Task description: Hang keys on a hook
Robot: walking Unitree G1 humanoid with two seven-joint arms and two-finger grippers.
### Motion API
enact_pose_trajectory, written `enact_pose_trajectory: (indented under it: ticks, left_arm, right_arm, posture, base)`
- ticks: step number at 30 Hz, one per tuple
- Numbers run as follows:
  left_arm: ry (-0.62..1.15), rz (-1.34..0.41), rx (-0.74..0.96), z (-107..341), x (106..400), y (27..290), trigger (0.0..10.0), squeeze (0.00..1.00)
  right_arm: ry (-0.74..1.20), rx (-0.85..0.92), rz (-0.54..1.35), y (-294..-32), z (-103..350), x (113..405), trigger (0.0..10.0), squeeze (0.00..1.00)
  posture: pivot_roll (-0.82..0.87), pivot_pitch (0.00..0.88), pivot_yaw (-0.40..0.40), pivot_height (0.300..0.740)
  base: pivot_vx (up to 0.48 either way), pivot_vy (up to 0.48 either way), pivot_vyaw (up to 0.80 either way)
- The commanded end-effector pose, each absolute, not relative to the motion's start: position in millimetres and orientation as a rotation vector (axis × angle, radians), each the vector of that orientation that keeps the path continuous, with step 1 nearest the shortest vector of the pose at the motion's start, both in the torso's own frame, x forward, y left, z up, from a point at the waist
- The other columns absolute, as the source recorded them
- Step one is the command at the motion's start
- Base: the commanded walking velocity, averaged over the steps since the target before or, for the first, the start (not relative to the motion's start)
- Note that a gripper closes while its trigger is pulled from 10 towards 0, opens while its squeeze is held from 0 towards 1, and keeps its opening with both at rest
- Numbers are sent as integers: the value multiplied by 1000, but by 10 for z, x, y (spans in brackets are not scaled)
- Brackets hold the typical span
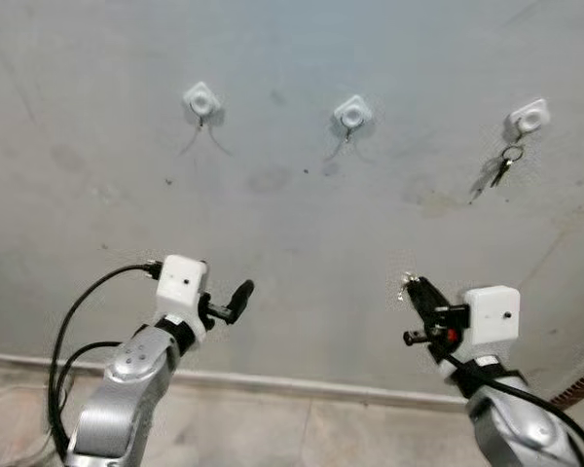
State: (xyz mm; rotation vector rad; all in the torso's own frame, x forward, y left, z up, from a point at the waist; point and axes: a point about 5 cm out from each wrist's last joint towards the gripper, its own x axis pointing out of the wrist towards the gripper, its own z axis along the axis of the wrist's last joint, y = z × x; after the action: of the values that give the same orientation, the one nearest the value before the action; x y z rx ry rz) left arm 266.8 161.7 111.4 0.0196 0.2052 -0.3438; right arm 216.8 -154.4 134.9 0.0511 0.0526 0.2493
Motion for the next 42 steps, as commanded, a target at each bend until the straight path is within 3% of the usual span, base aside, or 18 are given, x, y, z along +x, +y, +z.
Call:
enact_pose_trajectory:
  ticks: [1,8,18,42]
  left_arm:
    - [194,-362,-2,1150,2707,1571,10000,0]
    - [180,-362,-15,1181,2749,1552,10000,0]
    - [149,-405,-57,1220,2721,1493,10000,0]
    - [147,-406,-45,1214,2643,1494,10000,0]
  right_arm:
    - [44,50,235,-1569,1387,2180,10000,0]
    - [39,42,242,-1543,1393,2208,10000,0]
    - [31,10,288,-1476,1394,2218,10000,0]
    - [9,8,318,-1403,1407,2265,10000,0]
  posture:
    - [100,0,11,740]
    - [101,0,16,740]
    - [103,0,15,740]
    - [121,0,13,740]
  base:
    - [0,0,-788]
    - [0,0,-714]
    - [0,0,0]
    - [276,0,0]
